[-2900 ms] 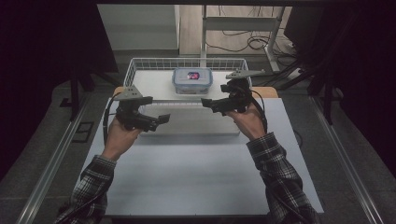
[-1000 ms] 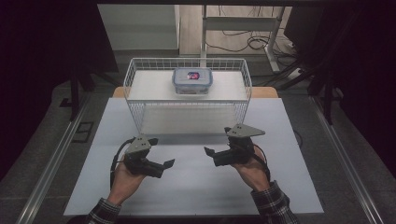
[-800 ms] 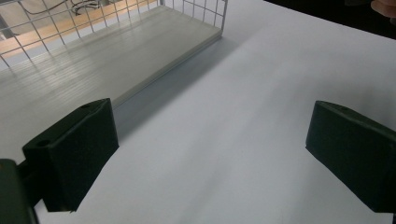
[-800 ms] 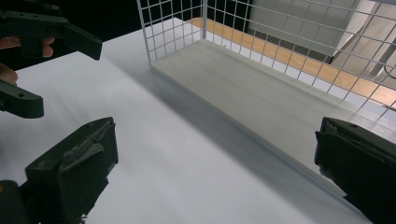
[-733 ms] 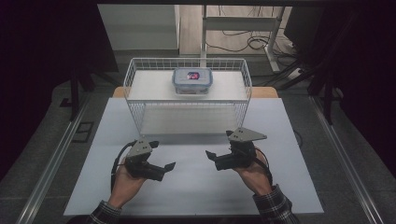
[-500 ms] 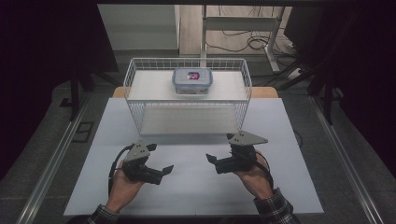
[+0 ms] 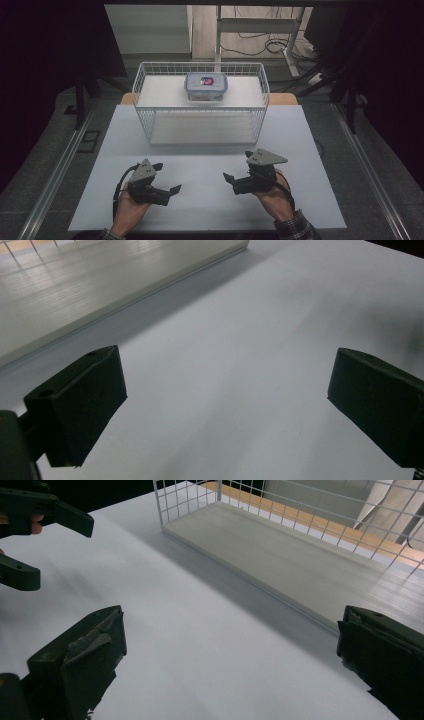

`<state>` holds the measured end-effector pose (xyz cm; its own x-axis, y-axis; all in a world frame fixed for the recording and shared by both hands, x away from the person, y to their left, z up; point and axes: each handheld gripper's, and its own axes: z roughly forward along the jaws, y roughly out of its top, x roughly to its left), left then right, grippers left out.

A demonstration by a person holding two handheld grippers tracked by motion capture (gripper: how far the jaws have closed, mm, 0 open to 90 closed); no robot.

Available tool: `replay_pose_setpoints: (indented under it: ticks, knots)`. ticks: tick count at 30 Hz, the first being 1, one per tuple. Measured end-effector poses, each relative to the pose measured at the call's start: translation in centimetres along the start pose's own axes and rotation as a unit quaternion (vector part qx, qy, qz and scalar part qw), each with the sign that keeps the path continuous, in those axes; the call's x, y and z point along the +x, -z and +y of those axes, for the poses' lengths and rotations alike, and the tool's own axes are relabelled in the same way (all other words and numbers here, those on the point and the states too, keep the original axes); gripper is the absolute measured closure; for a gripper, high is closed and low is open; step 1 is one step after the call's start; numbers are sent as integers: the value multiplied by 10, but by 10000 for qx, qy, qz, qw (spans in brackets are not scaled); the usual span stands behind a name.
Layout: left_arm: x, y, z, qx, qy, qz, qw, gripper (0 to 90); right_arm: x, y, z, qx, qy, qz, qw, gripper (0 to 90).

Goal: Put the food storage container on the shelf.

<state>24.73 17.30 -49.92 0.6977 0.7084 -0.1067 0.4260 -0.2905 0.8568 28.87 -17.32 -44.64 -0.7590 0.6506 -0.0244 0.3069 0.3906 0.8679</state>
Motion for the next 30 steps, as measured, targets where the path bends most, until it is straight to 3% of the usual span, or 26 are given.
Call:
replay_pose_setpoints:
  ticks: [10, 19, 30]
  knots:
    - [1, 7, -12, 51, 59, 141, 9999, 14, -1, 5, -16, 95, -104, -86, 9999, 0]
    - [3, 20, -20, 117, -8, 345, 9993, 5, -4, 18, -30, 140, -216, -211, 9994, 0]
    - [11, 38, -28, 72, 130, 517, 9986, 4, -7, 34, -39, 193, -251, -425, 9986, 0]
